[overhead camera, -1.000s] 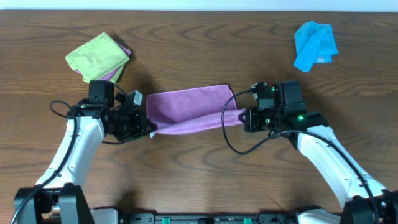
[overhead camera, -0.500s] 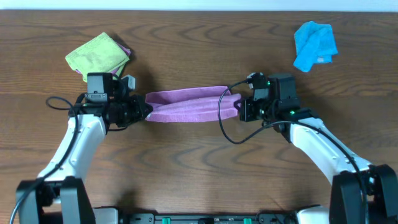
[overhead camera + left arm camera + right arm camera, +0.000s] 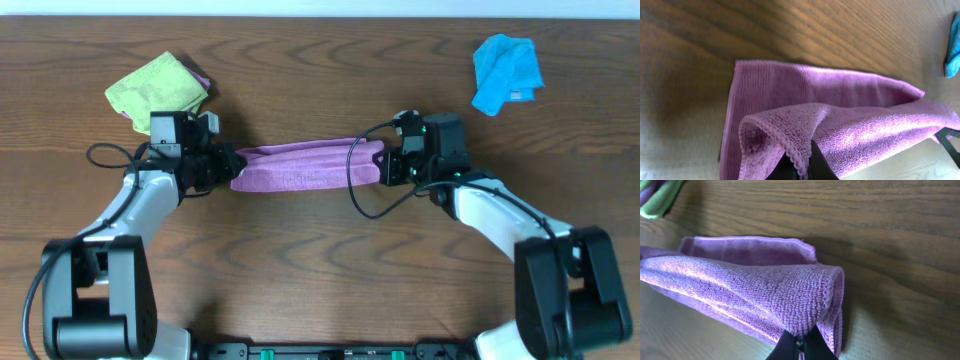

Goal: Fold the cloth
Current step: 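Pull the cloth back toward the robot, folding it into a long strip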

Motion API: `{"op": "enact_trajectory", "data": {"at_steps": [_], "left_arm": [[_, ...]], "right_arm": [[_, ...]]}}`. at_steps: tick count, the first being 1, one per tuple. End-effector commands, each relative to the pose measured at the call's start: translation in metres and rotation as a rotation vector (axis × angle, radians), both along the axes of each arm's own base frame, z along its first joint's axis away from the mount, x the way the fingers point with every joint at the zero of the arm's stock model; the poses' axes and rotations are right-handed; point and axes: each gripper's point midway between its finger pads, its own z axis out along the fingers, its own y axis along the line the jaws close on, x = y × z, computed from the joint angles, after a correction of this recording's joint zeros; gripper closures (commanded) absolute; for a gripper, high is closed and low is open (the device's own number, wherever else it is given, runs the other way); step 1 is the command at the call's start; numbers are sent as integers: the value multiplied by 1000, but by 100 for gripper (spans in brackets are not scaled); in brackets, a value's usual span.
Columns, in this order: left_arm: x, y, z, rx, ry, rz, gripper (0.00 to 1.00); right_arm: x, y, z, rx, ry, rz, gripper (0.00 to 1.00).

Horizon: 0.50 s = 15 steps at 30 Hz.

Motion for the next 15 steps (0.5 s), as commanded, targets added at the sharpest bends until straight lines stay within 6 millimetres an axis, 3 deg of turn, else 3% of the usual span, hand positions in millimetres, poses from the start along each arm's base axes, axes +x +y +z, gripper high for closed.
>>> {"op": "enact_trajectory", "data": {"at_steps": [1,8,15], "left_arm": [[10,24,-15,77,13,95,94],[14,24,-28,72,27,103,94],[12,24,-33,76,39,96,91]], "right_arm": [[27,-24,-3,-87,-32,-120,99],[39,-19,-14,-96,-12,-112,99],[21,-20,-29,-139,70,-99,99]]}}
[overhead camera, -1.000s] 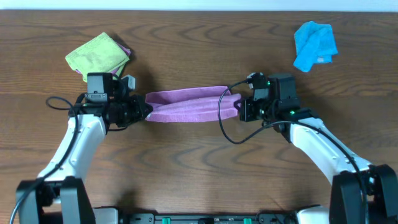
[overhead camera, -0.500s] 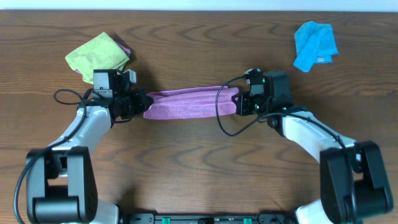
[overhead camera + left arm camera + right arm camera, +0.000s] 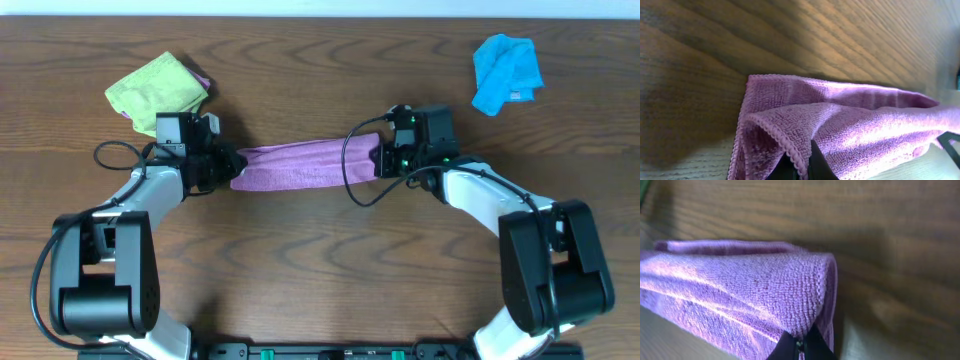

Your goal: Fold the cloth

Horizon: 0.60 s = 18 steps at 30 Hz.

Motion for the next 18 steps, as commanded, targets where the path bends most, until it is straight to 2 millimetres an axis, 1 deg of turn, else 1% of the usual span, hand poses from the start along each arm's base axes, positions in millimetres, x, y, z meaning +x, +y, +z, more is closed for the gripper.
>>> {"op": "enact_trajectory", "data": {"at_steps": [1,3,4,5,6,7,8,9,12,13,15,16,18], "left_arm": [[3,21,-9,82,7,49,80],[2,22,-9,87,5,40,61],[2,22,-10,91,5,33,52],[1,22,-10,94,6,27,47],[0,22,-10,96,10,24,40],[-1,21,-11,96,16,21,37],[-2,21,-10,96,22,21,35],[-2,22,-10,98,23,17,34],[0,21,-2,106,13,4,30],[1,22,1,107,7,2,30],[6,22,15,109,-11,2,29],[8,22,21,109,-20,2,29],[13,21,38,107,-49,-1,28]], "right_arm": [[5,-24,-10,-99,17,-84,97],[-3,-26,-12,-105,52,-80,94],[-6,-26,-12,-109,65,-79,90],[-9,-27,-10,-112,74,-79,87],[-11,-28,-8,-113,78,-79,82],[-12,-28,-5,-113,77,-79,67],[-13,-28,-1,-113,70,-76,56],[-12,-28,4,-110,61,-77,49],[-9,-27,23,-97,15,-79,36],[-9,-27,28,-93,2,-79,34],[-7,-27,45,-82,-39,-82,26],[-7,-27,52,-78,-55,-84,19],[-8,-27,67,-66,-81,-91,10]]}}
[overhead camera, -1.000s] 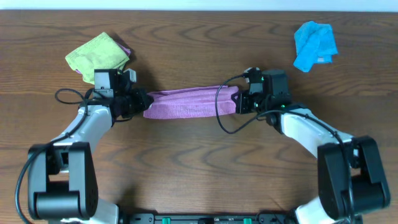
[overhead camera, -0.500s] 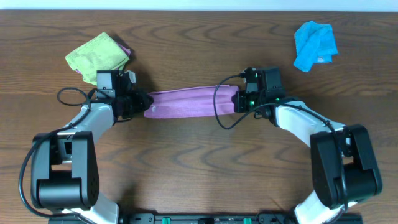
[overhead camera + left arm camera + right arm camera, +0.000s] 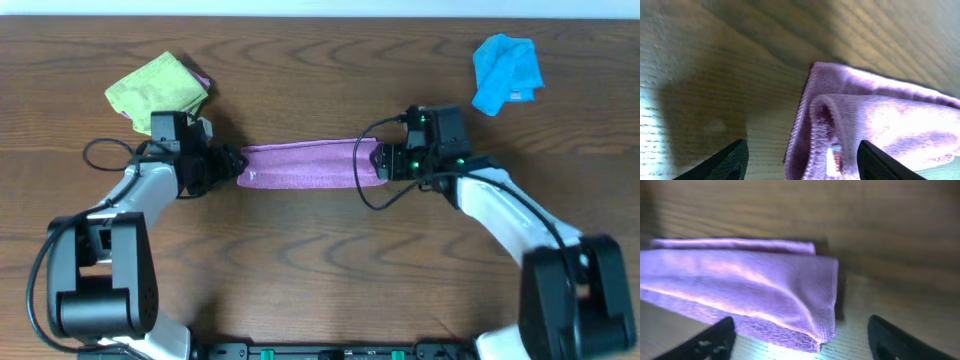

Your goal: Fold the cloth

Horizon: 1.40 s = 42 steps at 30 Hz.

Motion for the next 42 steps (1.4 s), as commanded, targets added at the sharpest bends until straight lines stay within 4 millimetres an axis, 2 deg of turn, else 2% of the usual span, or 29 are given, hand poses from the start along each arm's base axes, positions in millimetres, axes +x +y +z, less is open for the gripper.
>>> {"op": "enact_trajectory", "data": {"at_steps": [1,3,6,7,11,15,18,23,27,34,42], "left_arm": [[23,2,45,18,-125,-18,28],[28,-3,65,-8,-171,-34,34],[33,-12,84,-50,-214,-54,59],[33,-17,87,-66,-222,-65,72],[32,-35,81,-75,-209,-99,94],[29,-62,59,-74,-169,-159,94],[26,-68,37,-60,-119,-173,94],[15,-68,0,-58,-8,-174,94],[12,-66,-19,-46,37,-169,94],[9,-60,-36,-5,71,-158,94],[9,-58,-39,2,78,-154,94]], "right_arm": [[4,-4,32,14,-72,-14,7],[0,-5,45,31,-82,-33,1],[-6,-11,56,63,-63,-90,1],[-8,-14,56,74,-49,-113,1],[-13,-21,51,110,8,-161,1],[-18,-24,44,140,37,-167,1],[-22,-22,37,172,53,-163,1],[-19,-15,19,213,99,-173,1],[-12,-7,4,262,137,-175,1],[-9,5,-22,309,205,-184,1],[-11,18,-52,317,271,-193,1]]}}
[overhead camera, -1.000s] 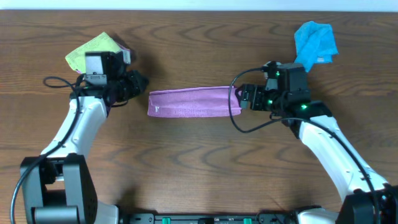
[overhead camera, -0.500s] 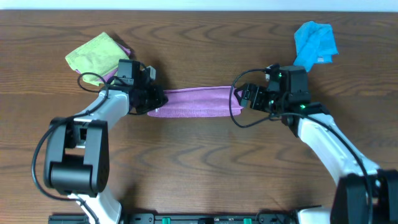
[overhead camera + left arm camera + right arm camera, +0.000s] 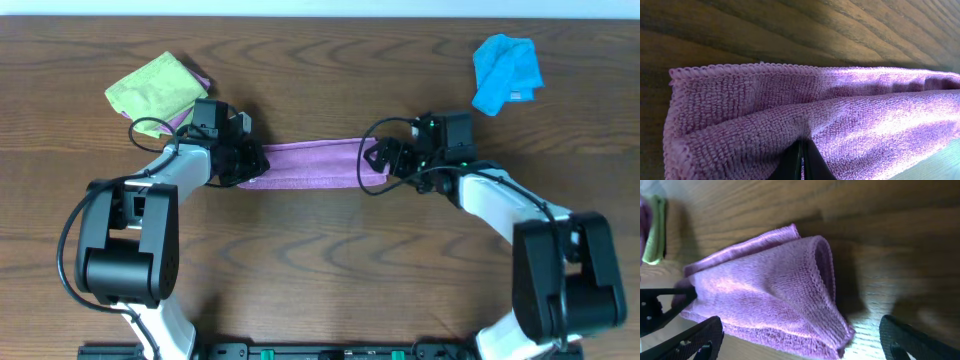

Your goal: Fold the cloth

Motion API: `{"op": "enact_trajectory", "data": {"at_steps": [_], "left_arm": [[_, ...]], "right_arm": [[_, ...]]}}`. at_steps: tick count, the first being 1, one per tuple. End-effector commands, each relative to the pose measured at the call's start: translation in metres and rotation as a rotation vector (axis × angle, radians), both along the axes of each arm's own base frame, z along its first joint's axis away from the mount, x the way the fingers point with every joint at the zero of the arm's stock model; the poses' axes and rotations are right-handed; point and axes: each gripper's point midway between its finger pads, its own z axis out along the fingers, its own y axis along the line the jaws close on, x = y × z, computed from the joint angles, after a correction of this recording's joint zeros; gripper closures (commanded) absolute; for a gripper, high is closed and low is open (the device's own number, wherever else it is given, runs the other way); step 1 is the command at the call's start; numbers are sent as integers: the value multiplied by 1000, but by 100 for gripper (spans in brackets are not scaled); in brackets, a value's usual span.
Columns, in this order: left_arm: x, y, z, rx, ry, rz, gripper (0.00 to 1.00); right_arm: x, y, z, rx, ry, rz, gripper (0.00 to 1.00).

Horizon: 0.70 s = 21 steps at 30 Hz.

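The purple cloth (image 3: 305, 165) lies on the table as a long narrow strip, folded over itself lengthwise. My left gripper (image 3: 250, 162) sits on its left end and is shut on the upper layer of the cloth (image 3: 840, 120), its tips (image 3: 802, 152) pinched into the pile. At the right end my right gripper (image 3: 384, 160) stands open. Its two fingers (image 3: 695, 340) straddle the rolled right end of the cloth (image 3: 770, 295) without gripping it.
A yellow-green cloth (image 3: 155, 88) with something pink under it lies at the back left, close behind my left arm. A crumpled blue cloth (image 3: 507, 72) lies at the back right. The brown wooden table (image 3: 320, 270) stretches bare toward the front.
My left gripper was open just off the cloth's left end; now it is further right and shut on that end. My right gripper remains open at the right end, turned a little.
Both grippers were shut on the cloth's ends, holding one long edge raised over the rest. Half a second later that edge was further across. Then both were open and the cloth lay as a folded strip. Now my left gripper grips its left end again.
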Motion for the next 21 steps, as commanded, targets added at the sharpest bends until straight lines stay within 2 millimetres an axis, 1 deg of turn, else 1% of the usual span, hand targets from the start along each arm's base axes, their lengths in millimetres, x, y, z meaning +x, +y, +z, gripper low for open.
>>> {"op": "enact_trajectory", "data": {"at_steps": [1,4,8,11,12,16,17,18,19,20,21], "left_arm": [[0,7,-13,47,21,8,94],[0,7,-13,47,21,8,94],[0,7,-13,45,24,12,94],[0,7,-13,43,27,18,94],[0,7,-13,43,27,18,94],[0,7,-13,42,29,21,94],[0,7,-13,42,29,21,94],[0,7,-13,42,29,21,94],[0,7,-13,42,29,21,94],[0,7,-13,42,30,21,94],[0,7,-13,42,30,21,94]], "right_arm": [[-8,11,-14,31,54,4,1],[-7,20,-19,56,57,16,3],[-6,30,-22,61,42,37,12],[-5,37,-24,57,26,51,14],[-4,39,-25,58,20,56,16],[-3,47,-34,54,10,74,31],[-3,47,-35,46,6,72,41],[-1,46,-37,33,1,64,59],[2,45,-36,29,-11,60,69],[4,45,-34,26,-30,62,85],[8,45,-32,27,-51,64,99]]}}
